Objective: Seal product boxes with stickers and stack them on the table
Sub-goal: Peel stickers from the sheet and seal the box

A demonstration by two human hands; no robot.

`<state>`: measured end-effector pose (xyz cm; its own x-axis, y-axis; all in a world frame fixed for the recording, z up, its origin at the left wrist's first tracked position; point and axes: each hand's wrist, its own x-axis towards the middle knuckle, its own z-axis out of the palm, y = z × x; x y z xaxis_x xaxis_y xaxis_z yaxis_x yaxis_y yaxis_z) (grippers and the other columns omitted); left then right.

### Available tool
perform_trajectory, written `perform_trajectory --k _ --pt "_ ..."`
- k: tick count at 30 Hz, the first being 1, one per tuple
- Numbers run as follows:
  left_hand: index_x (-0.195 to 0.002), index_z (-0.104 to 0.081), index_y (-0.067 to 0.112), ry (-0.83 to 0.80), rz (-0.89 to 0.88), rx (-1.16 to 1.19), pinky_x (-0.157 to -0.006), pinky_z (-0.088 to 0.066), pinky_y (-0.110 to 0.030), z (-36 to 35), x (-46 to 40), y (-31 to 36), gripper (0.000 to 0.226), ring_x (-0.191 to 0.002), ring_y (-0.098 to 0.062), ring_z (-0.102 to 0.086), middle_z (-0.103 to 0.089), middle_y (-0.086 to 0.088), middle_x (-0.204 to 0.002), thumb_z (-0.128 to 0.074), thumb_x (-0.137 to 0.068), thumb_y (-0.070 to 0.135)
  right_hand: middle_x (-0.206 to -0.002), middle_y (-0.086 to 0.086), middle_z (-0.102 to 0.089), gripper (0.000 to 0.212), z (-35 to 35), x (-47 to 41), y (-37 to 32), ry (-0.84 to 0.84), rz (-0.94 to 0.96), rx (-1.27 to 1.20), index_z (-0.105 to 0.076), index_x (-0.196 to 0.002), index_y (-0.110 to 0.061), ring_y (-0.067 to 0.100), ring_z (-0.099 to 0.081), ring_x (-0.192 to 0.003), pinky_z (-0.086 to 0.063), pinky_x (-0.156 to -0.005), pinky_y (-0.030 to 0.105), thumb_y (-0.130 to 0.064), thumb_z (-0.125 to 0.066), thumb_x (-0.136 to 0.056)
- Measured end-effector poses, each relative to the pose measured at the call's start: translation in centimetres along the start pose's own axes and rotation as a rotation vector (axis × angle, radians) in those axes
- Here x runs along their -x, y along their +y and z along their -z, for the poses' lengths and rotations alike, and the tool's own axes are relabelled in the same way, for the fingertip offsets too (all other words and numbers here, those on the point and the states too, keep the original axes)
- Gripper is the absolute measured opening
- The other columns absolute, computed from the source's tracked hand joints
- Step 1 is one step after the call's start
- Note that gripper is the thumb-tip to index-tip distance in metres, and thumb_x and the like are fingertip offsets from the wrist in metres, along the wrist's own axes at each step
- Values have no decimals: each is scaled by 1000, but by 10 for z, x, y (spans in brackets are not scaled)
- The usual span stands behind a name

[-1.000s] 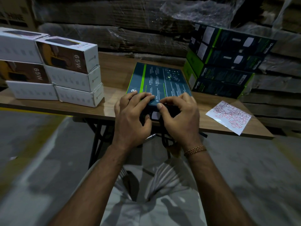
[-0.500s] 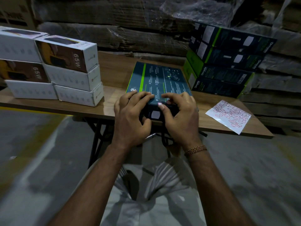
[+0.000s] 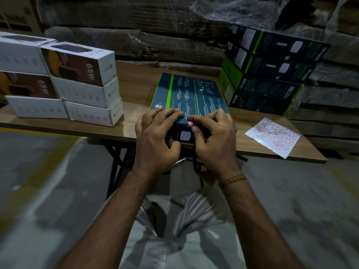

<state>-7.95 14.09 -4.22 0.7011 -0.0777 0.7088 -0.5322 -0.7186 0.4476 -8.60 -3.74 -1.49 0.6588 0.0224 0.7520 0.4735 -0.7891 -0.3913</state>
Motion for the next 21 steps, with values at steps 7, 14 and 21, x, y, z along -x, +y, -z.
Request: perform_trajectory --k 7,14,21 --pt "-149 -59 28 2 -1 6 -116 -33 -62 0 0 0 77 -148 -17 -36 -53 17 -152 -62 -72 27 -96 -7 -54 24 -9 -2 -6 74 -103 -15 -74 -112 -25 14 -50 -95 -45 -81 34 -39 -76 -92" --pt "-148 -60 28 15 -7 -1 -116 -33 -61 0 0 1 78 -147 -16 -36 -54 17 -152 -63 -70 26 -102 -2 -51 31 -7 -1 -2 -14 -68 6 -72 -117 -24 20 -49 -99 -49 -85 40 -26 -81 -88" --pt "-148 -60 28 15 -7 1 -117 -33 -60 0 0 1 78 -148 -16 -36 -53 18 -152 -62 -71 27 -102 -5 -55 25 -4 0 -3 24 -71 -27 -72 -114 -22 15 -51 -100 -47 -85 32 -36 -77 -93"
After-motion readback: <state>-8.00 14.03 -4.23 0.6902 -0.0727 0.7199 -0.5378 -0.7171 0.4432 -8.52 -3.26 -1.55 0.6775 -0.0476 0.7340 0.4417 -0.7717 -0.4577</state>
